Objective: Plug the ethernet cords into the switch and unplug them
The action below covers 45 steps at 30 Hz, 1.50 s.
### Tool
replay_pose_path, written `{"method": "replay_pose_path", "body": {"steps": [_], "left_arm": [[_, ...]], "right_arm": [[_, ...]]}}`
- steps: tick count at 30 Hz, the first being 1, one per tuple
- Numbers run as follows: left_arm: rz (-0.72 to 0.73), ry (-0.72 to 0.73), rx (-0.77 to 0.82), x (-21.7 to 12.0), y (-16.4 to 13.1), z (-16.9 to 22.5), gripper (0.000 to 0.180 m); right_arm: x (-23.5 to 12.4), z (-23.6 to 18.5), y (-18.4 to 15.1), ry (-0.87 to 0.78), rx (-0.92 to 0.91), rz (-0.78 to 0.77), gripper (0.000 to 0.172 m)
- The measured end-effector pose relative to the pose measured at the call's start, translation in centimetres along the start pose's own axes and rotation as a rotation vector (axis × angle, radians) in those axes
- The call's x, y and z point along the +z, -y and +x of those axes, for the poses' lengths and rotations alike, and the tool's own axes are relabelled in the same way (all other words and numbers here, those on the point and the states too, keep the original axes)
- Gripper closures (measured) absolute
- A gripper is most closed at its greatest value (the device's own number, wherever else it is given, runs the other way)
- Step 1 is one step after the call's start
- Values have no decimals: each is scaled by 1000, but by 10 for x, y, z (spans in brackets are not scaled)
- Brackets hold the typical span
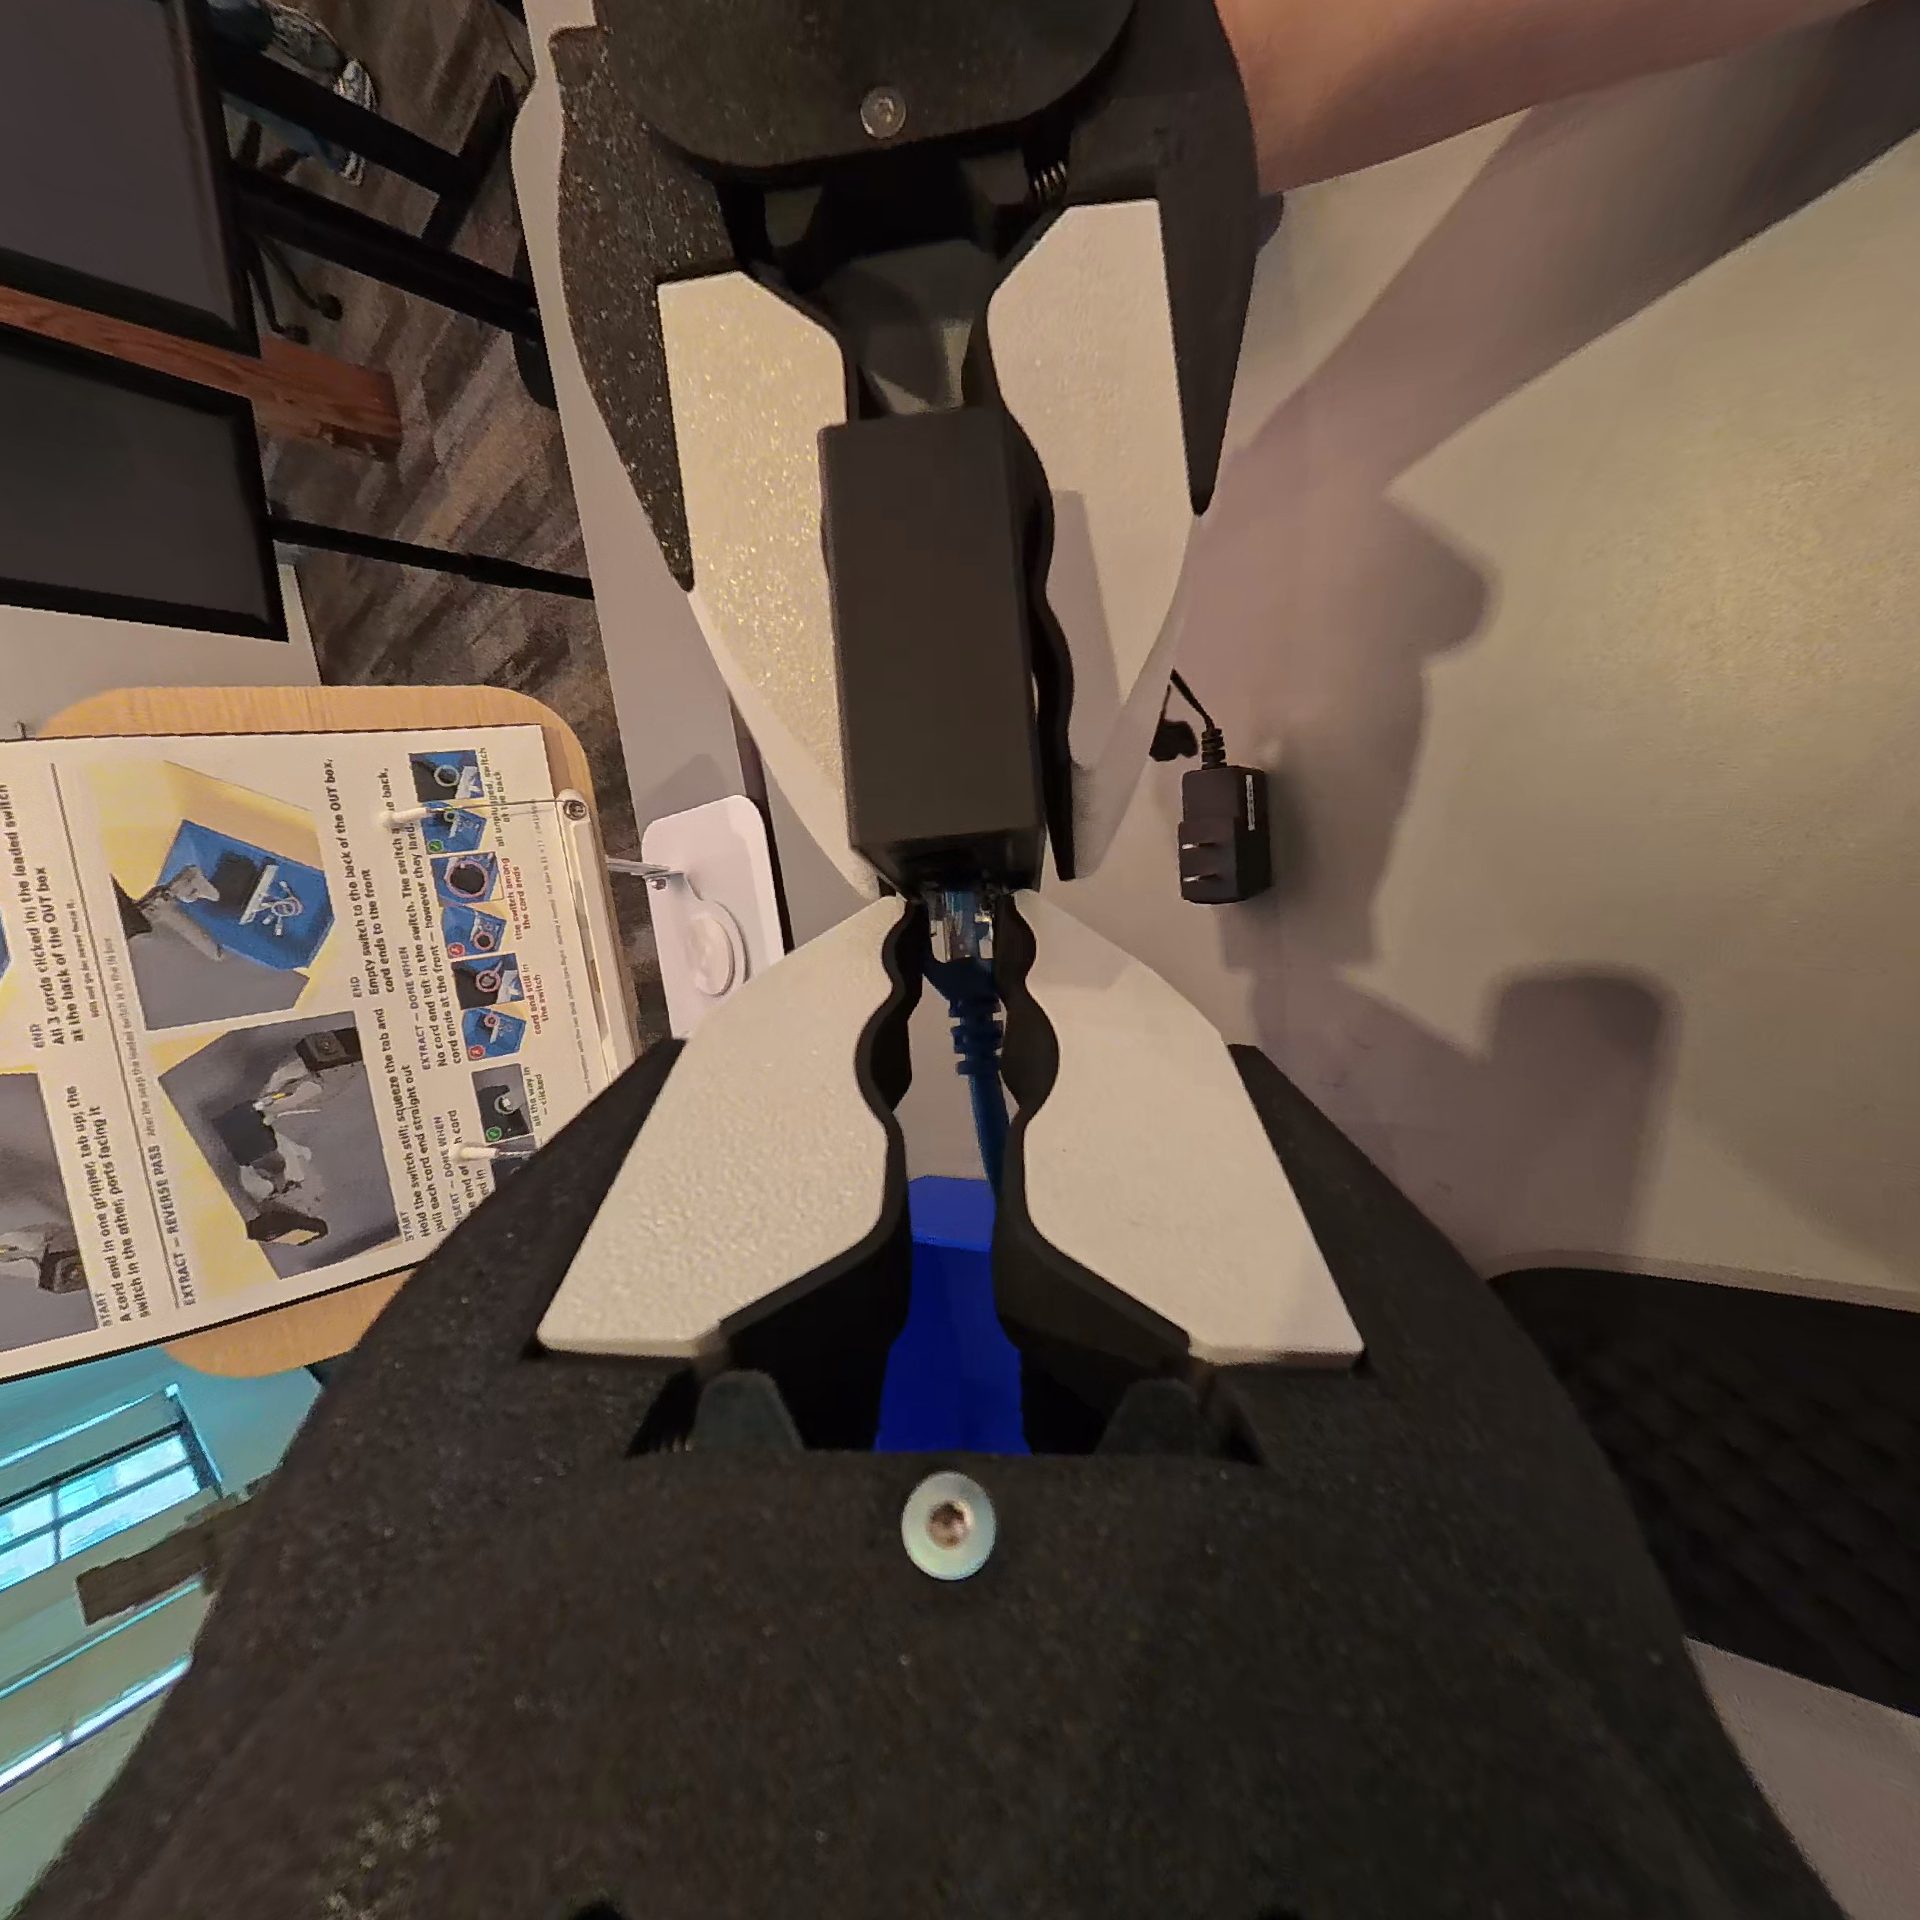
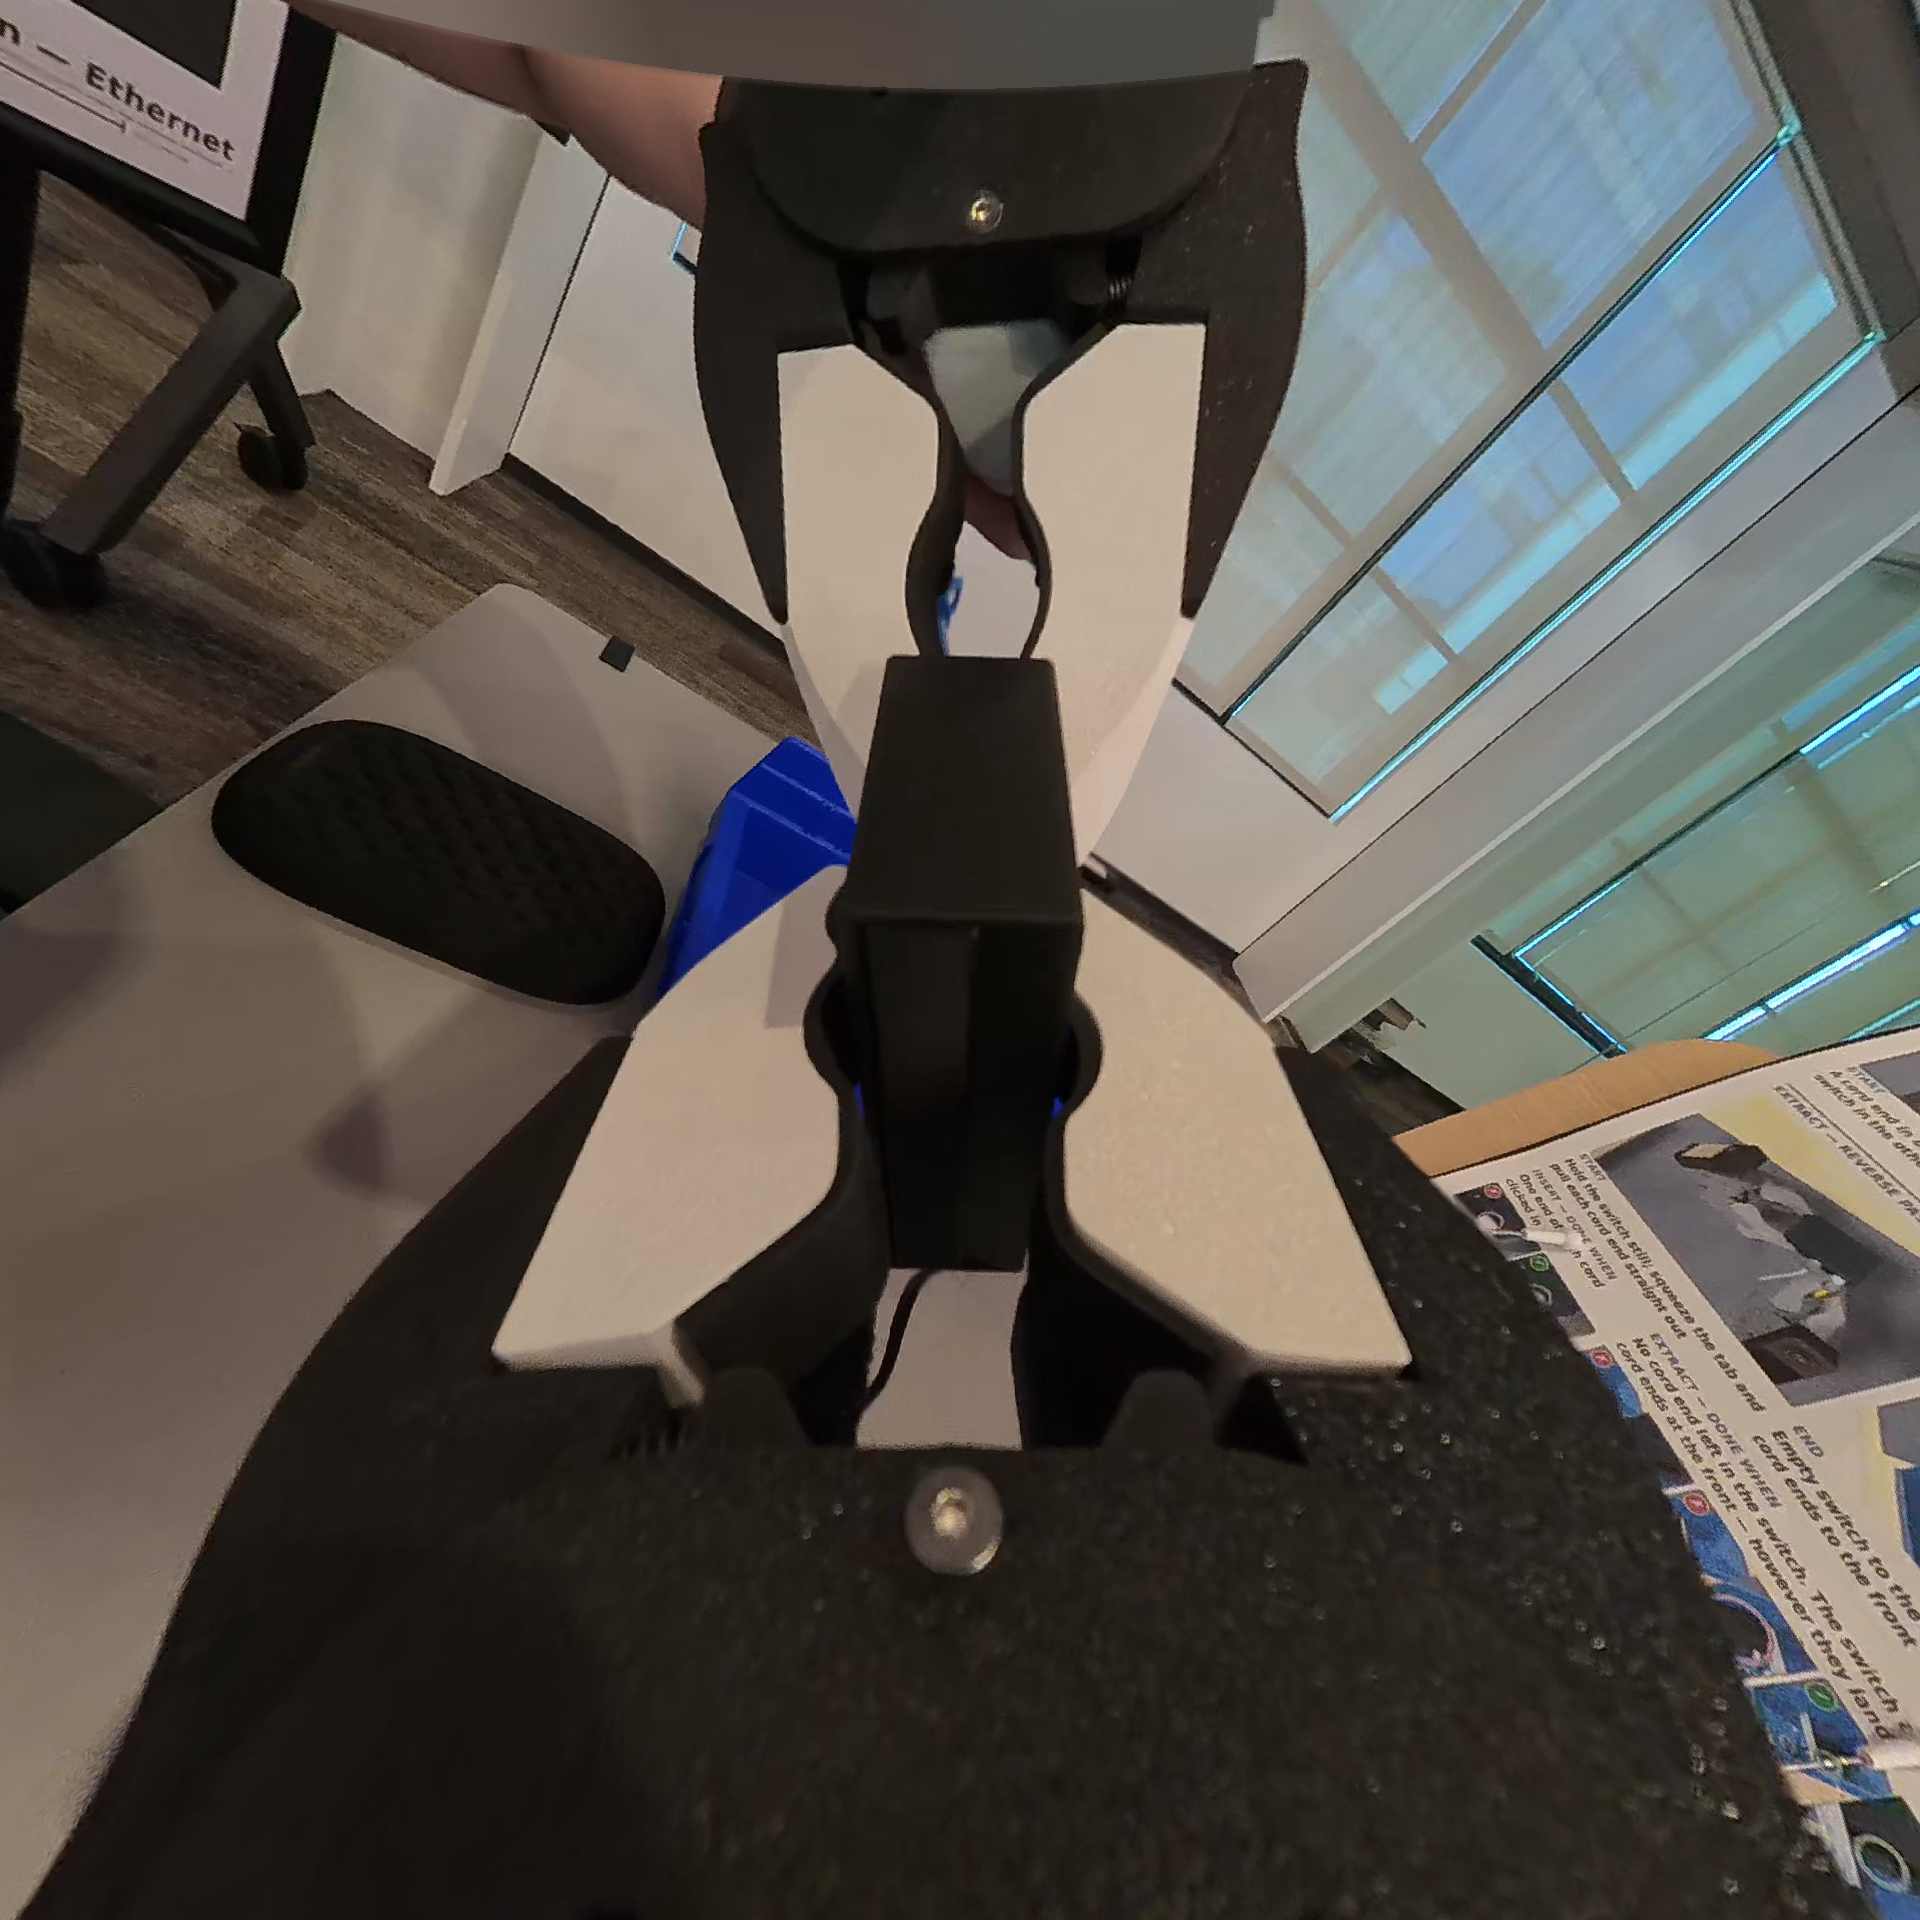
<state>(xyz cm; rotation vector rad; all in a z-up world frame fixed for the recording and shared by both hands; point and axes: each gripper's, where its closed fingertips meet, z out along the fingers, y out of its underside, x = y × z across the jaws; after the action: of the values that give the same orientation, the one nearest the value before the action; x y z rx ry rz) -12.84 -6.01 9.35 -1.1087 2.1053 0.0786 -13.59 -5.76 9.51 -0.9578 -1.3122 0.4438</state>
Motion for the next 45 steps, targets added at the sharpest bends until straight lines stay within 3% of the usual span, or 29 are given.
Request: {"method": "replay_pose_path", "body": {"steps": [7,16,18,21,23,26,30,32,35,39,43,45], "left_arm": [[8,8,25,1,-4,8,167],[-14,46,-2,2,-12,3,167],[-110,37,-28,7,-27,-7,167],[-209,34,-71,14,-51,-22,167],[-241,-4,-104,16,-59,-24,167],[-297,15,-41,13,-62,-27,167],[-316,31,30,12,-49,-23,167],[-317,35,22,9,-47,-23,167],[-283,42,-3,5,-42,-22,167],[-241,49,-37,-1,-37,-23,167],[-201,39,-69,-5,-30,-20,167],[-203,62,-37,-5,-29,-20,167]], "right_arm": [[3,-8,-9,43,-29,-79,141],[10,-3,-13,30,9,-48,141],[13,7,-30,-40,13,-160,141],[6,25,-45,-160,23,-344,127],[-1,25,-40,-171,23,-401,125],[-4,32,-18,-208,-174,-468,121],[6,27,-11,-62,-190,-553,120],[8,25,-9,-10,-156,-553,132],[8,28,-5,-34,-182,-569,130],[7,33,10,-87,-162,-431,129],[6,26,-8,-69,-125,-488,140],[7,25,-4,-102,-146,-445,141]]}}
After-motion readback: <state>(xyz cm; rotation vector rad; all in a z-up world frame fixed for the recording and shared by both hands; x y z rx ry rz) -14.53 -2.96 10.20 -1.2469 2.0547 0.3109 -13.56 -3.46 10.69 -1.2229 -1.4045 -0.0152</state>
